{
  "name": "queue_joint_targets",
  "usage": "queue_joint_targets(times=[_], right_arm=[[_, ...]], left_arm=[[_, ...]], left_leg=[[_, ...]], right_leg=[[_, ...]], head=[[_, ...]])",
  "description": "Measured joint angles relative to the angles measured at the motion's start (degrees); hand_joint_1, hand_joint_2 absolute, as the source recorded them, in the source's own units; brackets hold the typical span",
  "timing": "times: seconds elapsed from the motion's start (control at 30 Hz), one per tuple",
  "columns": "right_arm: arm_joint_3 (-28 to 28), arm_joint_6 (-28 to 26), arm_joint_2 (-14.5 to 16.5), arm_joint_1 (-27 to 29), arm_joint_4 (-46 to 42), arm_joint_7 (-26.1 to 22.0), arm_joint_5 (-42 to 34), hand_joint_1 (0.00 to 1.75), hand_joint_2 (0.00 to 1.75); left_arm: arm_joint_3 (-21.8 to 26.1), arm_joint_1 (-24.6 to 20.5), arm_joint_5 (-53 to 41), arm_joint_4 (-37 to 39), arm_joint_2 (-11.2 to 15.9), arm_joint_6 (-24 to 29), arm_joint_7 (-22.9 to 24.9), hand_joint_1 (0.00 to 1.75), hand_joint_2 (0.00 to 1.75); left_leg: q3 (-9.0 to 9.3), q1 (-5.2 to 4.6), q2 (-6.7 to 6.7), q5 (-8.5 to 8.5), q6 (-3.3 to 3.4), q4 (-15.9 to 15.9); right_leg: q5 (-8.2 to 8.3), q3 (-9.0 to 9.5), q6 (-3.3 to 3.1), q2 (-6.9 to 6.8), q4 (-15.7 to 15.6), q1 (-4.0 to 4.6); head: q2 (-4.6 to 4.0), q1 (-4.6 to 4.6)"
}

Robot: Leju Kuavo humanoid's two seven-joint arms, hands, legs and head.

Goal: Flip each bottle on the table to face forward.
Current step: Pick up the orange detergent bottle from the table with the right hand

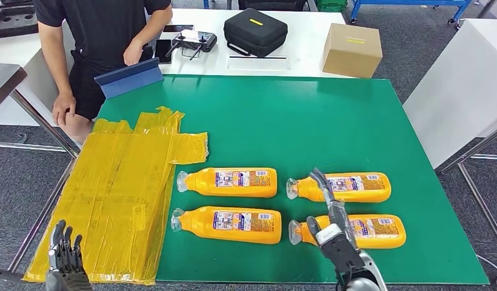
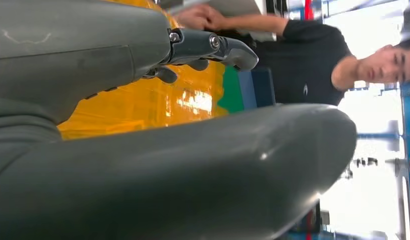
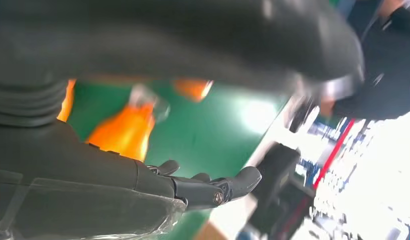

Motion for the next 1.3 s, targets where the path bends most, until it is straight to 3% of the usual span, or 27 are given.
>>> queue_joint_targets(times=[0.3,0.67,1.07,1.3], right_arm=[[-8.7,1.8,1.4,6.7,-11.9,-0.4,17.0,0.00,1.75],[-14.8,0.3,-2.9,15.4,-13.4,-1.4,19.6,0.00,1.75],[-20.6,-4.6,-6.0,14.6,-11.9,0.0,26.2,0.00,1.75],[-23.4,-7.5,-6.5,10.7,-10.6,0.6,30.5,0.00,1.75]], left_arm=[[3.1,-1.3,-0.4,0.9,0.0,-7.0,0.0,0.00,0.00],[5.5,-1.3,0.1,2.8,0.0,-9.7,-1.4,0.00,0.00],[6.9,1.7,1.9,2.8,0.0,-10.4,-2.5,0.00,0.00],[7.7,0.7,2.1,2.8,0.0,-12.4,-2.6,0.00,0.00]], left_leg=[[0.06,0.00,0.00,-0.05,-0.03,0.0],[0.05,-0.02,0.01,-0.11,-0.06,0.0],[0.14,-0.01,0.01,-0.13,-0.08,0.0],[0.21,0.00,0.03,-0.12,-0.08,0.0]], right_leg=[[-0.03,-0.09,-0.02,0.00,0.0,0.00],[-0.06,-0.01,-0.03,0.01,0.0,0.00],[-0.06,-0.06,-0.03,0.02,0.0,-0.01],[-0.06,0.01,-0.03,0.03,0.0,0.00]], head=[[0.00,-0.01],[0.00,0.00],[0.00,0.00],[0.00,-0.02]])
